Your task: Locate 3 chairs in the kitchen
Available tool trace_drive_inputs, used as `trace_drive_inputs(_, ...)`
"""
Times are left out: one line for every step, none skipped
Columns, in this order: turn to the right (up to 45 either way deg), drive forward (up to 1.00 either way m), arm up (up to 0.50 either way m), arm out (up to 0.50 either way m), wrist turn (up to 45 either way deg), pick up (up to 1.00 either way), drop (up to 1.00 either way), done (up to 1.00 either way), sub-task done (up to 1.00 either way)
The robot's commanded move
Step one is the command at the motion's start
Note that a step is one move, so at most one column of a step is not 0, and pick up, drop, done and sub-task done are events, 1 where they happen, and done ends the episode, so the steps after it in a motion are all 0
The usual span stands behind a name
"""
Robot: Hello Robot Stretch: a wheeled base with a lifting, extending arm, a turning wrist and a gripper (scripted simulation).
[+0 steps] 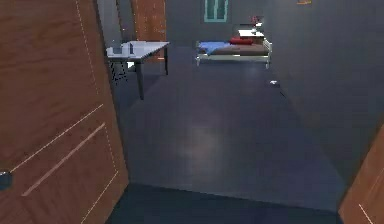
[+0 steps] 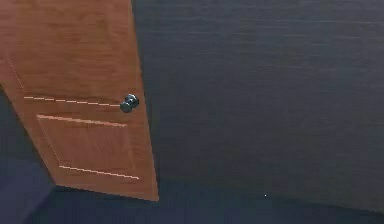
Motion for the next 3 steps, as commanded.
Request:
trace_drive_inputs(0.0, 1.00, 0.00, 0.00, 0.0, 0.00, 0.00, 0.00, 0.00)
trace_drive_inputs(0.0, 1.00, 0.00, 0.00, 0.0, 0.00, 0.00, 0.00, 0.00)
trace_drive_inputs(0.0, 1.00, 0.00, 0.00, 0.0, 0.00, 0.00, 0.00, 0.00)
